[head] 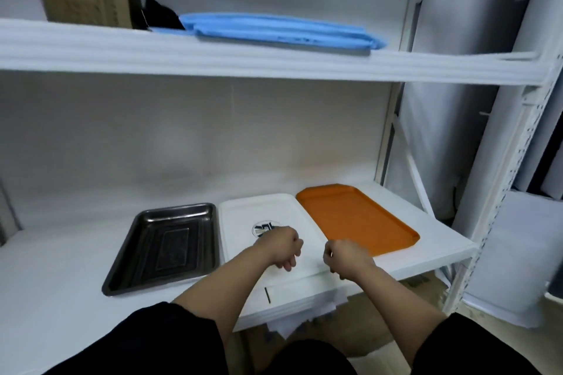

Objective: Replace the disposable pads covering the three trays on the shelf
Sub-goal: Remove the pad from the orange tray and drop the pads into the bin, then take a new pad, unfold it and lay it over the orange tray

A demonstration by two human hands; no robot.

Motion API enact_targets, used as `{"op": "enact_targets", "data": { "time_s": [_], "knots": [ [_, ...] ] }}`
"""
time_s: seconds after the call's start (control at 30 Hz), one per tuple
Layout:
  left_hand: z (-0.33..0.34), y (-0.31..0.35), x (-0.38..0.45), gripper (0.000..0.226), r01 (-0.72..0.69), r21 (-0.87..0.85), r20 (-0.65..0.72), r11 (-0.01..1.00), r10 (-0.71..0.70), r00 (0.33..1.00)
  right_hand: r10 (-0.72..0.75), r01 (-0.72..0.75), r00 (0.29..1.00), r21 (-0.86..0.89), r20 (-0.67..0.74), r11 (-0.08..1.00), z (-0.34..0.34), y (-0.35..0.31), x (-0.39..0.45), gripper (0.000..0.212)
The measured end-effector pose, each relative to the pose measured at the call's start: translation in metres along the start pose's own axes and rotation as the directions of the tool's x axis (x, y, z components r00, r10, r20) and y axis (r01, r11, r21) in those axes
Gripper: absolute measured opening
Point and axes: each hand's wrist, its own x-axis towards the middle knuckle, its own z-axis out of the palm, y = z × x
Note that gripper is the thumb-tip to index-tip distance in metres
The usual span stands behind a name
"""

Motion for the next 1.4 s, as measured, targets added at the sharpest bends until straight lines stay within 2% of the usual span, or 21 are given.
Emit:
{"op": "enact_targets", "data": {
  "time_s": [0.1, 0.17, 0.23, 0.33, 0.4, 0.5, 0.57, 0.63, 0.67, 0.73, 0.8, 0.83, 0.87, 0.9, 0.97, 1.03, 1.1, 1.17, 1.23, 1.3, 1.4],
  "knots": [
    [-0.035, 0.024, -0.011, 0.026, -0.076, 0.093, -0.177, 0.993, 0.091, 0.980, -0.024, 0.021, 0.992, -0.027, -0.121, 0.999, -0.039, -0.008, 0.003, 0.025],
    [-0.060, 0.042, -0.021, 0.028, -0.128, 0.250, -0.285, 0.960, 0.199, 0.938, -0.052, 0.045, 0.966, -0.032, -0.254, 0.998, -0.069, -0.016, 0.002, 0.025],
    [-0.083, 0.063, -0.033, 0.031, -0.170, 0.443, -0.351, 0.880, 0.345, 0.871, -0.109, 0.099, 0.901, -0.046, -0.421, 0.994, -0.099, -0.024, -0.002, 0.026],
    [-0.114, 0.096, -0.053, 0.034, -0.168, 0.705, -0.366, 0.689, 0.556, 0.746, -0.192, 0.172, 0.716, -0.097, -0.671, 0.980, -0.145, -0.032, -0.012, 0.027],
    [-0.134, 0.113, -0.064, 0.034, -0.129, 0.832, -0.354, 0.539, 0.696, 0.625, -0.234, 0.202, 0.543, -0.145, -0.807, 0.969, -0.173, -0.035, -0.017, 0.027],
    [-0.165, 0.138, -0.078, 0.034, -0.087, 0.955, -0.245, 0.283, 0.920, 0.306, -0.276, 0.242, 0.237, -0.218, -0.932, 0.945, -0.217, -0.037, -0.025, 0.029],
    [-0.187, 0.155, -0.086, 0.025, -0.026, 0.981, -0.188, 0.194, 0.971, 0.148, -0.272, 0.250, 0.119, -0.236, -0.955, 0.939, -0.248, -0.039, -0.030, 0.028],
    [-0.207, 0.170, -0.093, 0.014, 0.026, 0.988, -0.155, 0.153, 0.986, 0.069, -0.239, 0.265, 0.030, -0.223, -0.971, 0.938, -0.275, -0.041, -0.033, 0.026],
    [-0.217, 0.177, -0.097, 0.015, 0.051, 0.987, -0.153, 0.150, 0.987, 0.057, -0.219, 0.281, 0.017, -0.206, -0.976, 0.937, -0.286, -0.042, -0.033, 0.026],
    [-0.240, 0.188, -0.100, 0.021, 0.116, 0.981, -0.165, 0.159, 0.985, 0.046, -0.190, 0.296, 0.046, -0.168, -0.981, 0.940, -0.308, -0.044, -0.030, 0.026],
    [-0.261, 0.196, -0.102, 0.013, 0.162, 0.965, -0.218, 0.204, 0.973, 0.072, -0.171, 0.292, 0.133, -0.126, -0.976, 0.948, -0.327, -0.046, -0.023, 0.024],
    [-0.270, 0.197, -0.103, 0.009, 0.155, 0.950, -0.287, 0.270, 0.953, 0.100, -0.163, 0.280, 0.204, -0.102, -0.965, 0.954, -0.335, -0.047, -0.018, 0.025],
    [-0.278, 0.198, -0.104, 0.015, 0.138, 0.913, -0.401, 0.383, 0.906, 0.138, -0.150, 0.269, 0.283, -0.071, -0.947, 0.960, -0.342, -0.048, -0.013, 0.028],
    [-0.286, 0.199, -0.105, 0.023, 0.147, 0.843, -0.537, 0.517, 0.815, 0.216, -0.131, 0.256, 0.362, -0.037, -0.923, 0.966, -0.350, -0.049, -0.006, 0.033],
    [-0.301, 0.195, -0.106, 0.040, 0.232, 0.642, -0.738, 0.731, 0.507, 0.444, -0.092, 0.227, 0.539, 0.039, -0.837, 0.973, -0.360, -0.052, 0.007, 0.044],
    [-0.313, 0.188, -0.108, 0.053, 0.293, 0.460, -0.775, 0.838, 0.219, 0.593, -0.072, 0.203, 0.710, 0.106, -0.700, 0.973, -0.367, -0.056, 0.018, 0.055],
    [-0.321, 0.181, -0.114, 0.060, 0.343, 0.379, -0.713, 0.860, 0.035, 0.700, -0.089, 0.197, 0.814, 0.129, -0.574, 0.972, -0.373, -0.061, 0.027, 0.063],
    [-0.325, 0.174, -0.120, 0.056, 0.374, 0.368, -0.633, 0.851, -0.065, 0.771, -0.132, 0.214, 0.863, 0.116, -0.488, 0.970, -0.375, -0.067, 0.034, 0.070],
    [-0.326, 0.166, -0.126, 0.052, 0.388, 0.325, -0.574, 0.862, -0.146, 0.806, -0.169, 0.255, 0.889, 0.153, -0.425, 0.955, -0.373, -0.073, 0.039, 0.074],
    [-0.328, 0.161, -0.128, 0.050, 0.390, 0.274, -0.566, 0.879, -0.181, 0.804, -0.193, 0.279, 0.901, 0.180, -0.388, 0.943, -0.368, -0.077, 0.042, 0.073],
    [-0.333, 0.156, -0.125, 0.049, 0.359, 0.212, -0.596, 0.909, -0.172, 0.785, -0.179, 0.270, 0.890, 0.170, -0.419, 0.948, -0.362, -0.078, 0.044, 0.072]
  ]
}}
